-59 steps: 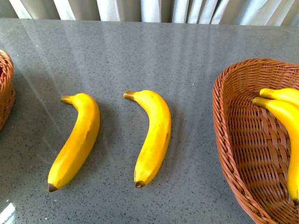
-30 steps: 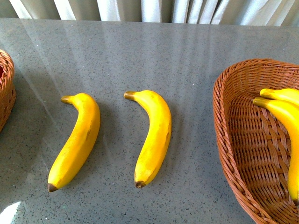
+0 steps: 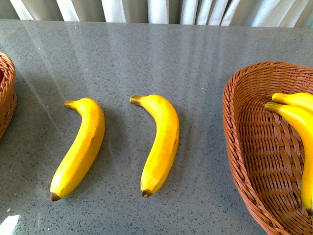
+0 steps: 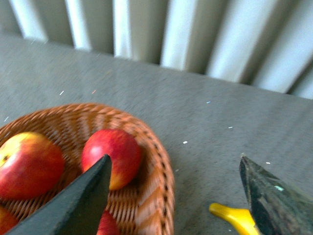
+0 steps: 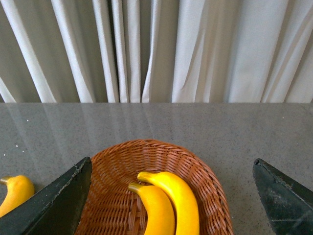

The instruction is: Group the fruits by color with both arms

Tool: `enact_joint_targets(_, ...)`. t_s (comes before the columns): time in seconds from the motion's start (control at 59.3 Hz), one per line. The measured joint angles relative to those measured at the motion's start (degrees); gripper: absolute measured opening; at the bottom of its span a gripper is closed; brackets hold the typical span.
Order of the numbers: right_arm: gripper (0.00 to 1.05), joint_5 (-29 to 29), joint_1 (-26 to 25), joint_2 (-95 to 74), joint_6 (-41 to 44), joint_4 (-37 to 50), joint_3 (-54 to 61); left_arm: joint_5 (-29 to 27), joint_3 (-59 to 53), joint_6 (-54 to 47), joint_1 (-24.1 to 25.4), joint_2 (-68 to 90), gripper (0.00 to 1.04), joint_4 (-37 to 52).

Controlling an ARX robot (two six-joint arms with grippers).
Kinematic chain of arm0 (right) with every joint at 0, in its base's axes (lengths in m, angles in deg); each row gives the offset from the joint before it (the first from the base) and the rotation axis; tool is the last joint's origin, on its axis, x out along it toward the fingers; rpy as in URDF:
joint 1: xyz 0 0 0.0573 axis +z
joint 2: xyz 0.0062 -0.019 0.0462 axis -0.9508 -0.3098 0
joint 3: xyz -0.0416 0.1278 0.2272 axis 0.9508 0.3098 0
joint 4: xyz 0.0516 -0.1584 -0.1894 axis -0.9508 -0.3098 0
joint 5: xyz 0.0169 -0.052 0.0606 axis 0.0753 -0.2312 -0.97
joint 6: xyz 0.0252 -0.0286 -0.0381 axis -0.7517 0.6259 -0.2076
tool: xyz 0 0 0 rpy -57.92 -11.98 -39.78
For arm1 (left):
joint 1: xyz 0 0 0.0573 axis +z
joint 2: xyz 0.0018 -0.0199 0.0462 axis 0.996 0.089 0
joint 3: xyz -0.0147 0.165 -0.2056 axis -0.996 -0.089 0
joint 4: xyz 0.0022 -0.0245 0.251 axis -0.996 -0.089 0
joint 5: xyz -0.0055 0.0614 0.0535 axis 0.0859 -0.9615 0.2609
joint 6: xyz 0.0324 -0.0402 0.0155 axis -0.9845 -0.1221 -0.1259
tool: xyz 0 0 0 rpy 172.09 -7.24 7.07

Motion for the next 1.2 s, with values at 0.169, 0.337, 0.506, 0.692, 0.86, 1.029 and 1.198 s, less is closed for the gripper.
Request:
enact_joint_targets(0.169,0.96,-0.04,0.00,0.00,0.02,-0.02,0.00,1.88,-3.93,-4.55,2.71,-7.37,0.42,4.00)
enact_joint_targets(0.337,0.96,-0.04,0.00,0.02,0.02,-0.02,0.00,2.25,-7.54,-5.66,2.71,-15.13,0.09,-1.31)
enact_joint_targets(0.506,0.96,-0.07,0.00,0.02,0.02,-0.02,0.00,2.29,-9.49,-5.99,2.69,-23.19,0.02,-7.19)
enact_joint_targets(0.692,0.96,-0.07,0.00,0.02,0.02,-0.02,0.00,2.29,-10.95,-6.03,2.69,-32.00,0.02,-14.32)
enact_joint_targets(0.86,0.96,-0.07,0.00,0.02,0.02,-0.02,0.00,2.29,-11.80,-6.03,2.69,-39.74,0.02,-21.14)
enact_joint_targets(1.029,0.96,-0.07,0.00,0.02,0.02,-0.02,0.00,2.29,-11.80,-6.03,2.69,-45.92,0.02,-26.73)
enact_joint_targets(1.198,0.96,-0.07,0.00,0.02,0.02,-0.02,0.00,2.29,-11.82,-6.03,2.69,-51.36,0.02,-31.74)
